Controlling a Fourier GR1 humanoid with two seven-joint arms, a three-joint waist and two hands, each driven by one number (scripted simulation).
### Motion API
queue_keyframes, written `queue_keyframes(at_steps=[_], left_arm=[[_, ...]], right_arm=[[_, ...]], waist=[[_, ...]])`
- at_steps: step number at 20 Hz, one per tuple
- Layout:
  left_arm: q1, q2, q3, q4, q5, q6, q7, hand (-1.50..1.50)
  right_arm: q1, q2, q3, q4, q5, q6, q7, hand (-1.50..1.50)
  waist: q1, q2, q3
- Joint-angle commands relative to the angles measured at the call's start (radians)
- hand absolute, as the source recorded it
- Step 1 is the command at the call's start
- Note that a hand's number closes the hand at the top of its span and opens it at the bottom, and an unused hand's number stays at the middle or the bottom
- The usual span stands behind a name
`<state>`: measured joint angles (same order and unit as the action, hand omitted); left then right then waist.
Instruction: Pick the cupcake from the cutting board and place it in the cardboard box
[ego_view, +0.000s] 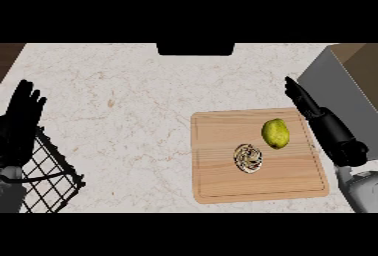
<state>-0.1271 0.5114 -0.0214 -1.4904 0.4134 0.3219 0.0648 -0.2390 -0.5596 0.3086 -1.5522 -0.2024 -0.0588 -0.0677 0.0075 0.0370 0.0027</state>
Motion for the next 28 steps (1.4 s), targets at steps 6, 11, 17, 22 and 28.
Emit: queue_keyframes(at_steps=[6, 11, 17, 22, 28], left_arm=[[-0.054, 0.128, -0.131, -0.009, -0.168, -0.182, -0.151, 0.00], [-0.043, 0.080, -0.202, -0.003, -0.180, -0.254, -0.214, 0.00], [-0.083, 0.083, -0.212, 0.004, -0.209, -0.279, -0.202, 0.00], [-0.133, 0.038, -0.241, -0.026, -0.228, -0.263, -0.164, 0.00], [-0.128, 0.028, -0.247, 0.027, -0.264, -0.274, -0.221, 0.00]], right_arm=[[-0.043, -0.043, -0.246, -0.186, -0.007, -0.212, 0.043, -1.50], [0.145, -0.151, -0.197, -0.219, 0.157, -0.240, 0.074, -1.50], [0.266, -0.285, -0.154, -0.368, 0.352, -0.212, 0.037, -1.50], [0.234, -0.371, -0.046, -0.455, 0.488, -0.114, 0.278, -1.50], [0.169, -0.460, 0.102, -0.601, 0.552, 0.119, 0.561, -1.50]], waist=[[-0.125, -0.077, -0.004], [-0.097, -0.053, -0.003], [-0.052, -0.043, -0.004], [-0.029, -0.040, -0.006], [-0.009, -0.036, -0.008]])
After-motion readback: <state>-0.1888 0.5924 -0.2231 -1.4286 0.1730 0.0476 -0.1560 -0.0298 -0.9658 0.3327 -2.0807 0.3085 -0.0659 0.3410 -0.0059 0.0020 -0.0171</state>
